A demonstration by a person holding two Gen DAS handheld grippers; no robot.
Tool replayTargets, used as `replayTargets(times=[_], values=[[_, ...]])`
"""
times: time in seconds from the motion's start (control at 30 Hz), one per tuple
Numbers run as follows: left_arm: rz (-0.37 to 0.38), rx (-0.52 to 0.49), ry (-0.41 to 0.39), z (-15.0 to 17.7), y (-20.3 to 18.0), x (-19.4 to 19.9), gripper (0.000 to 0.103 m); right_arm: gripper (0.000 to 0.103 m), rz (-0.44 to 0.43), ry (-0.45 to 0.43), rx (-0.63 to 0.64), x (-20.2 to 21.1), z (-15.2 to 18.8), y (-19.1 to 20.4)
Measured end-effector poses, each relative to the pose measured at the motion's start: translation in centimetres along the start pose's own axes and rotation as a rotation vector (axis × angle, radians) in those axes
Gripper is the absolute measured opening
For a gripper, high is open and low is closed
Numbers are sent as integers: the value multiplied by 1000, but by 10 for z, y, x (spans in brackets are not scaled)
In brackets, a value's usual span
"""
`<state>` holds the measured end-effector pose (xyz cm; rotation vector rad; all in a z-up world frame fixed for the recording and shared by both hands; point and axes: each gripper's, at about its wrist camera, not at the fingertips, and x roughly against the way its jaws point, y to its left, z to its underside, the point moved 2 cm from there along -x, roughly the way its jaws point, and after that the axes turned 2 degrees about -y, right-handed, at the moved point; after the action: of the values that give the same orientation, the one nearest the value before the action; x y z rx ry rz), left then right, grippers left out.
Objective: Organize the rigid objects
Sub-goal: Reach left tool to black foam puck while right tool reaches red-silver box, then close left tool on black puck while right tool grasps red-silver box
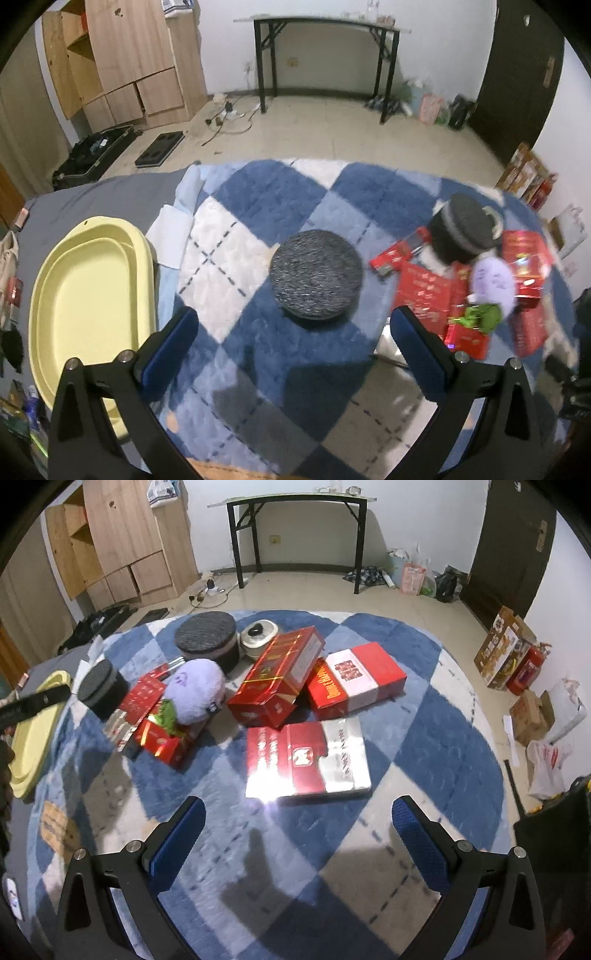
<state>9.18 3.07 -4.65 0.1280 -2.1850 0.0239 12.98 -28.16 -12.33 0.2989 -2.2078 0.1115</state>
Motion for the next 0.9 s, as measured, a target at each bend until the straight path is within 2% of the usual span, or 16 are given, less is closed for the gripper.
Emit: replayTargets(times=[0.07, 0.3, 0.37, 0.57, 0.63, 0.77, 0.83, 0.87, 0.9], values=[[-34, -16, 36, -2, -1, -11, 103, 103, 12, 19, 6, -9, -3, -3], [6, 57, 94, -15, 2, -36, 103, 103, 6, 85, 6, -39, -12, -9], [-23, 45, 126, -20, 0, -45, 103, 103, 12, 100, 32, -46, -8, -6], [-6, 13, 127, -26, -12, -58, 103, 103, 21, 117, 36, -63, -10, -8], [-24, 7, 139, -26, -13, -65, 103, 103, 12, 126, 27, -68, -11, -10], [-7, 36, 164, -26, -7, -78, 103, 103, 0, 152, 8, -81, -14, -15], [29, 64, 171, -25, -4, -81, 98, 103, -3, 161, 3, -82, -14, -18], [46, 62, 172, -24, -4, -82, 86, 102, -10, 155, -3, -81, -12, -19], [50, 54, 178, -23, -3, -82, 68, 101, -12, 152, -3, -79, -9, -20]])
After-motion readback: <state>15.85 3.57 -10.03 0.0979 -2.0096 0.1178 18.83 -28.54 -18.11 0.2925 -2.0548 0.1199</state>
